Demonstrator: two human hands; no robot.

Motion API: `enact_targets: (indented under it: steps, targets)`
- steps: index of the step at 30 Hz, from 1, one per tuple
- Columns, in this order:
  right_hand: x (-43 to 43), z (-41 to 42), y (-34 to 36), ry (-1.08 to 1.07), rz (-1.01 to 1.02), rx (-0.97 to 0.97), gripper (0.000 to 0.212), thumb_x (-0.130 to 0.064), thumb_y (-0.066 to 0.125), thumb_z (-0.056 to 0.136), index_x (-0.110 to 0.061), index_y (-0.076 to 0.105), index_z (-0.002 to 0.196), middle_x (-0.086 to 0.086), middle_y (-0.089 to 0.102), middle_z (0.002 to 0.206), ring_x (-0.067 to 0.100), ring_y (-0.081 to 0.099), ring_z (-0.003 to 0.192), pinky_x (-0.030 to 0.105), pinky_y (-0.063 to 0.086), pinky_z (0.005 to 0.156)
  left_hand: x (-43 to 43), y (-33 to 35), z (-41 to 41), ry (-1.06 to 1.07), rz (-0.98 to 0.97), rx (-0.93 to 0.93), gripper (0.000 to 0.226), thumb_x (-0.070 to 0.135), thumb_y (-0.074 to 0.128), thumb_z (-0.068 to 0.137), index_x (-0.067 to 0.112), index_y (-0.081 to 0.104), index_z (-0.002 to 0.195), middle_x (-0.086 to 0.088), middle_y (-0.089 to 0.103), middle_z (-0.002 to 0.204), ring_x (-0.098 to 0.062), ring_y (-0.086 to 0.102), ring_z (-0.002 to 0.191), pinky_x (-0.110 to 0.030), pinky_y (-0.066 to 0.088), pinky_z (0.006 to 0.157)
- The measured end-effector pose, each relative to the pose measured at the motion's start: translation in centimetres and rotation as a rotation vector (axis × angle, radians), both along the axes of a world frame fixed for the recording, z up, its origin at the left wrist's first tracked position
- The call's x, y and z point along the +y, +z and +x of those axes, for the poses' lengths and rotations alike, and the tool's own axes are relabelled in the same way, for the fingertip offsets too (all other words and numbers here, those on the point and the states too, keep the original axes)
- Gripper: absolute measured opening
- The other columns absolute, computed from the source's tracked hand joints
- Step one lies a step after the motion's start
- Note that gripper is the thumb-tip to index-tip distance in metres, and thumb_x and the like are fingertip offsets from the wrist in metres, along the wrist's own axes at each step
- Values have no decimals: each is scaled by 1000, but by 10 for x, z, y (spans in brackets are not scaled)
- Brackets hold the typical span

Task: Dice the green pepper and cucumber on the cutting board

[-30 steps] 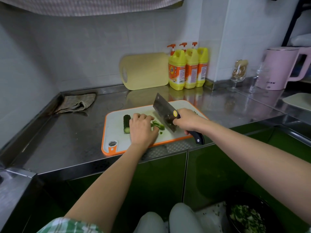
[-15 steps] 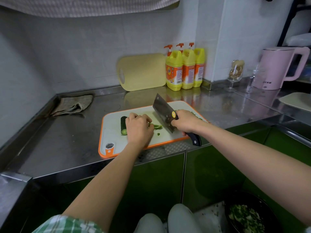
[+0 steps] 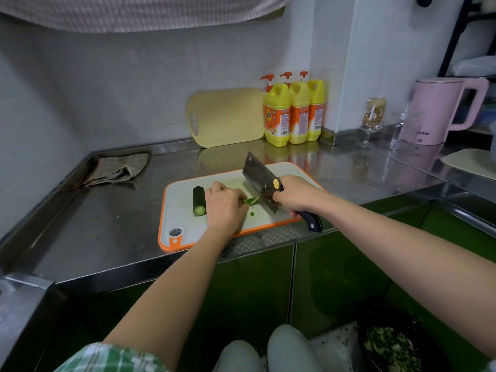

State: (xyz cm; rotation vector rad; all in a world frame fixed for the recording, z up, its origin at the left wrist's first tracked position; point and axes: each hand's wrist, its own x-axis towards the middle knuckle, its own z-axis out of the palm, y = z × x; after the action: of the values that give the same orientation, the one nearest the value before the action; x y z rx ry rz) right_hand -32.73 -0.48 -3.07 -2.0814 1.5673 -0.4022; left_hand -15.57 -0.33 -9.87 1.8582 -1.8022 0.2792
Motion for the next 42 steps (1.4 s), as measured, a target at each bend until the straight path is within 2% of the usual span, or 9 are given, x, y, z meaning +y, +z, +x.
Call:
enact_targets:
  steps: [4, 8, 14, 16, 20, 23, 31, 38, 42]
  targets:
    - [5, 2, 3, 22, 13, 57, 12, -8, 42, 93, -4, 52, 89, 16, 59, 65, 18, 53, 42, 18, 38, 37, 3, 4, -1, 10, -91, -51, 24, 39, 64, 87, 18, 73, 96, -1, 72, 89, -25, 46, 104, -39, 33, 85]
    - [7, 7, 2, 33, 29, 99, 18, -6, 42, 94, 1, 57, 100, 13, 57, 57, 15, 51, 37, 16, 38, 35, 6, 1, 0, -18, -133, -113, 25, 39, 63, 88, 14, 68, 90, -7, 69, 81, -28, 50, 99, -40, 34, 83]
    - [4, 9, 3, 54, -50, 190, 12, -6, 42, 90, -2, 53, 88, 19, 63, 66, 23, 59, 44, 24, 44, 43, 3, 3, -1, 4, -106, -181, 25, 38, 52, 95, 16, 65, 94, -4, 69, 88, -27, 52, 97, -40, 35, 83]
    - [3, 7, 2, 38, -63, 165, 11, -7, 42, 91, -3, 52, 88, 16, 61, 66, 22, 58, 43, 23, 43, 41, 2, 4, -2, 8, -109, -161, 25, 37, 52, 96, 16, 64, 95, -4, 68, 89, -27, 52, 96, -40, 35, 82]
    - [-7, -2, 3, -62, -130, -28, 13, -11, 41, 94, -7, 52, 98, 11, 59, 66, 20, 57, 42, 22, 41, 37, -3, 4, -4, -47, -90, -8, 22, 33, 56, 95, 19, 67, 108, -4, 70, 96, -26, 54, 98, -39, 36, 82]
    - [-12, -11, 3, -90, -131, -112, 11, -10, 42, 93, -13, 50, 86, 9, 56, 59, 18, 56, 38, 26, 44, 39, -11, 4, -7, -123, -15, 54, 25, 33, 56, 95, 24, 67, 116, -3, 71, 100, -25, 55, 102, -37, 34, 83]
    - [-20, -22, -12, -70, -78, -64, 17, -7, 44, 90, -14, 44, 74, 7, 54, 56, 20, 56, 41, 26, 45, 46, -32, 5, -21, -120, 77, 70, 28, 38, 59, 92, 26, 66, 117, -4, 71, 101, -27, 51, 110, -37, 34, 86]
    - [-17, -21, -11, 6, -39, -17, 18, -10, 47, 90, -14, 43, 73, 11, 56, 55, 14, 52, 34, 21, 39, 41, -30, 2, -10, -71, 60, 120, 28, 37, 60, 92, 26, 66, 117, -2, 71, 99, -26, 49, 110, -37, 33, 85]
    - [-8, -12, -8, 47, -30, -19, 15, -9, 45, 93, -11, 45, 77, 15, 57, 61, 15, 52, 36, 17, 37, 36, -20, 2, -4, 81, -4, 111, 22, 43, 66, 86, 26, 70, 99, -1, 69, 93, -24, 49, 107, -38, 33, 86]
